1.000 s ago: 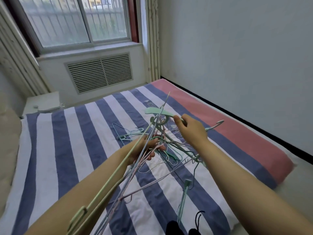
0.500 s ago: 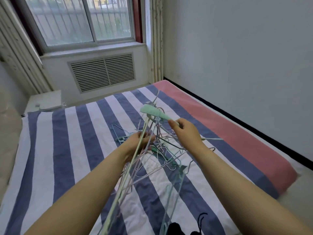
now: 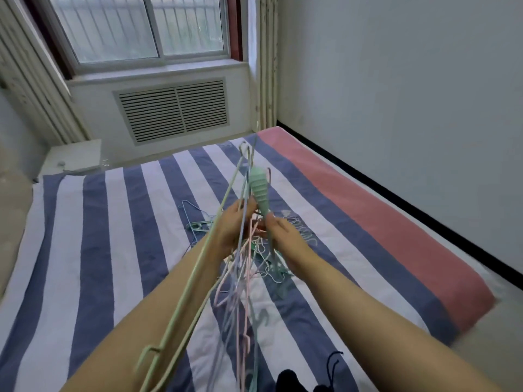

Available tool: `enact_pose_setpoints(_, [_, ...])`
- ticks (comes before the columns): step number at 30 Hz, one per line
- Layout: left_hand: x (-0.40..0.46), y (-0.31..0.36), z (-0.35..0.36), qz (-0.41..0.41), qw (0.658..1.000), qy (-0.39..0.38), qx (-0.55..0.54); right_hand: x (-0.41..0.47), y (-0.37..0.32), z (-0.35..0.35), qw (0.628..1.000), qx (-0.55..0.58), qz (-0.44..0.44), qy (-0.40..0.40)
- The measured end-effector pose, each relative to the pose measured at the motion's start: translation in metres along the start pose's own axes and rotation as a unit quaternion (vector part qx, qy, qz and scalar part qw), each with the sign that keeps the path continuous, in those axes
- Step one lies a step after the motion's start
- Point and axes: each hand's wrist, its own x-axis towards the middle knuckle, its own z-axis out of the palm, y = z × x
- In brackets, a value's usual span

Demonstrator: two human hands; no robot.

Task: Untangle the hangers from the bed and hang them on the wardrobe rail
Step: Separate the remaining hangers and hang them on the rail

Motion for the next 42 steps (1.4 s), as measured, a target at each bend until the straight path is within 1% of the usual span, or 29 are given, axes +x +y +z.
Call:
enact_pose_setpoints(1, [-0.001,-0.003,0.003,0.005,1.000,0.000,0.010,0.001,0.002,-0.003,0.999,0.041,0.022,0.000])
enact_pose_setpoints(4, [-0.006,-0.015,0.015,-0.003,0.999,-0.010,0.050,0.005,0.009,-0.011,0.991,0.108,0.077,-0.010])
enact_pose_setpoints(6, [-0.012,-0.021,0.026,0.009,0.995,-0.011,0.096,0.008,0.016,-0.016,0.983,0.166,0.076,-0.034])
enact_pose_setpoints(9, [-0.017,-0.023,0.040,0.029,0.984,0.022,0.177,0.006,0.026,-0.018,0.971,0.225,0.075,-0.005])
enact_pose_setpoints(12, [-0.022,-0.024,0.047,0.038,0.950,0.029,0.309,0.003,0.033,-0.020,0.959,0.276,0.066,-0.006])
enact_pose_setpoints(15, [-0.027,-0.029,0.047,0.032,0.929,0.029,0.368,0.000,0.034,-0.021,0.940,0.331,0.072,-0.030])
enact_pose_setpoints(17, [-0.025,-0.034,0.043,0.071,0.902,0.046,0.424,-0.005,0.038,-0.021,0.932,0.356,0.062,-0.021])
enact_pose_setpoints(18, [-0.024,-0.036,0.041,0.085,0.890,0.054,0.445,-0.006,0.037,-0.016,0.927,0.369,0.070,-0.001])
enact_pose_setpoints(19, [-0.022,-0.036,0.039,0.086,0.888,0.059,0.449,-0.011,0.037,-0.018,0.931,0.356,0.082,0.010])
enact_pose_setpoints(21, [-0.022,-0.037,0.035,0.075,0.900,0.043,0.427,-0.012,0.033,0.006,0.952,0.293,0.088,0.024])
enact_pose_setpoints(22, [-0.024,-0.037,0.031,0.067,0.907,0.032,0.414,-0.016,0.035,0.013,0.956,0.277,0.097,-0.010])
enact_pose_setpoints(23, [-0.027,-0.037,0.027,0.058,0.912,0.017,0.405,-0.026,0.035,0.015,0.940,0.320,0.120,-0.017])
enact_pose_setpoints(24, [-0.029,-0.038,0.021,0.045,0.908,0.001,0.416,-0.029,0.035,0.017,0.945,0.298,0.132,0.032])
enact_pose_setpoints(25, [-0.033,-0.039,0.014,0.046,0.896,-0.022,0.440,-0.038,0.037,0.021,0.965,0.244,0.094,0.037])
enact_pose_setpoints(26, [-0.038,-0.038,0.008,0.050,0.880,-0.045,0.471,-0.042,0.037,0.024,0.969,0.235,0.040,0.063])
enact_pose_setpoints(27, [-0.042,-0.037,0.003,0.061,0.868,-0.062,0.488,-0.044,0.037,0.023,0.961,0.269,0.026,0.062])
enact_pose_setpoints(29, [-0.052,-0.030,0.000,0.083,0.864,-0.083,0.489,-0.062,0.040,0.019,0.941,0.337,-0.020,0.031])
enact_pose_setpoints(30, [-0.057,-0.028,-0.001,0.099,0.865,-0.083,0.484,-0.065,0.038,0.027,0.942,0.331,-0.028,0.042])
enact_pose_setpoints(32, [-0.065,-0.032,-0.003,0.117,0.874,-0.080,0.465,-0.077,0.040,0.035,0.940,0.332,-0.029,0.075])
enact_pose_setpoints(35, [-0.076,-0.041,-0.005,0.129,0.871,-0.121,0.459,-0.100,0.043,0.043,0.933,0.325,-0.035,0.148])
enact_pose_setpoints(39, [-0.089,-0.048,0.005,0.145,0.844,-0.200,0.476,-0.132,0.051,0.049,0.923,0.306,-0.043,0.227])
enact_pose_setpoints(40, [-0.092,-0.047,0.008,0.141,0.848,-0.211,0.465,-0.138,0.052,0.049,0.917,0.311,-0.047,0.244])
enact_pose_setpoints(42, [-0.098,-0.044,0.013,0.126,0.872,-0.224,0.416,-0.149,0.051,0.046,0.906,0.323,-0.051,0.270])
